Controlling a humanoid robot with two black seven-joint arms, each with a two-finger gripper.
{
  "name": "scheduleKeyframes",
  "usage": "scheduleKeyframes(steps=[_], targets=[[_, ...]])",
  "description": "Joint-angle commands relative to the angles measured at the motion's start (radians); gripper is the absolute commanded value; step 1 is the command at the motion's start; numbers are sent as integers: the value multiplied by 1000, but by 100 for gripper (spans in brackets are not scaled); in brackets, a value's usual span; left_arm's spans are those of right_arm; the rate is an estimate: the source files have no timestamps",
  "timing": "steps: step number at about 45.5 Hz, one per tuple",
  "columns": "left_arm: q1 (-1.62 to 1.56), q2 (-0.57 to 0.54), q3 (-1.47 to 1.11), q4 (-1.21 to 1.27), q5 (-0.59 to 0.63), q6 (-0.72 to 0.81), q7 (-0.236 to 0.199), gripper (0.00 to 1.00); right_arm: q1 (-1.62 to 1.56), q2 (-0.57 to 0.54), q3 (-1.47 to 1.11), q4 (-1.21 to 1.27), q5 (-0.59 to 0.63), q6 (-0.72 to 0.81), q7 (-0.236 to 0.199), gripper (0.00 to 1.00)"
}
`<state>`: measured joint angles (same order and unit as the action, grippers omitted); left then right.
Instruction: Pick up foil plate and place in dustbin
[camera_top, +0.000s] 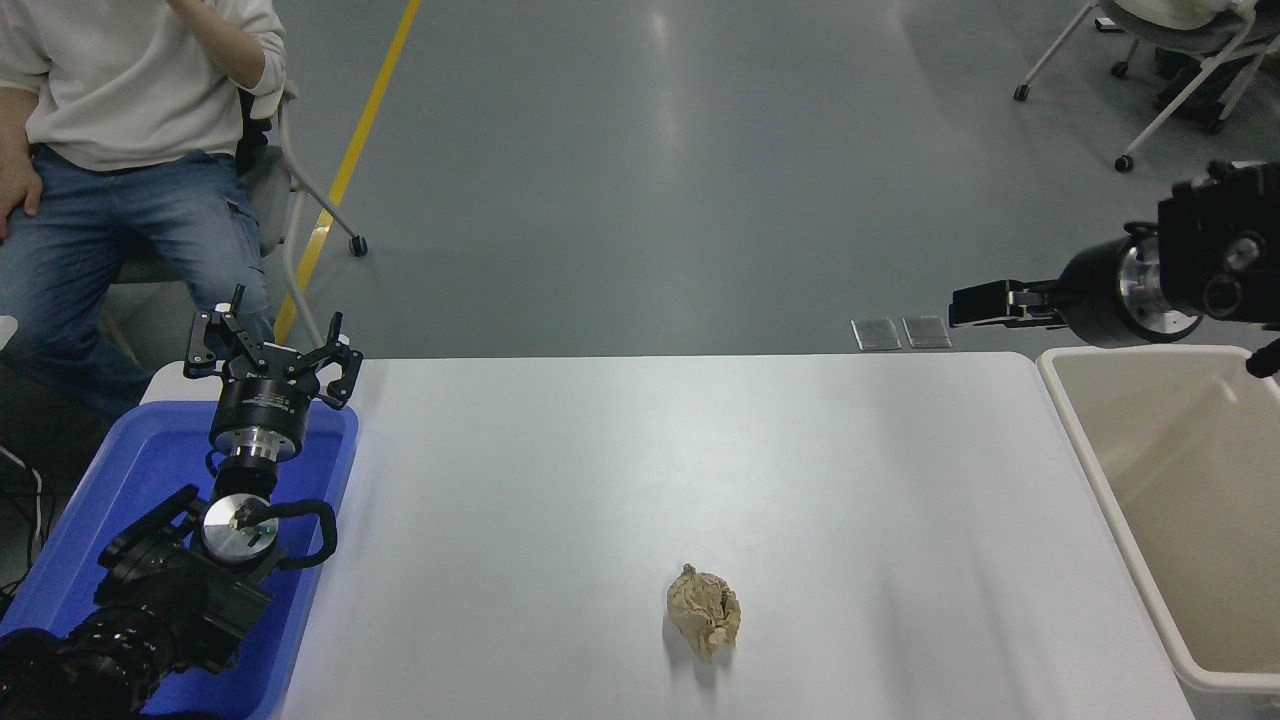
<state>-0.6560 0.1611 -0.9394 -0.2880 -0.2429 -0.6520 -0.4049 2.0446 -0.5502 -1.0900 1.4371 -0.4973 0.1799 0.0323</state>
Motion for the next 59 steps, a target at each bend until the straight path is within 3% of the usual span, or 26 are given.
scheduleKeyframes(steps=[1, 11, 22, 35, 45, 59], targets=[[-1, 0, 1, 0, -1, 0, 0, 99, 71, 93, -30, 39, 6, 56, 0, 100], [-1, 0, 1, 0, -1, 0, 0, 99, 112, 191, -30, 54, 42, 132, 0, 100], [-1, 0, -1, 1, -1, 0, 0, 99, 120, 334, -27, 49, 266, 197, 0, 100], [1, 0, -1, 0, -1, 0, 0, 99, 123, 435, -65, 39, 341, 230, 0, 100], [1, 0, -1, 0, -1, 0, 0, 99, 161, 449, -146, 51, 342, 302, 0, 100], [1, 0, -1, 0, -1, 0, 0, 99, 258, 424, -172, 88, 345, 516, 1, 100]])
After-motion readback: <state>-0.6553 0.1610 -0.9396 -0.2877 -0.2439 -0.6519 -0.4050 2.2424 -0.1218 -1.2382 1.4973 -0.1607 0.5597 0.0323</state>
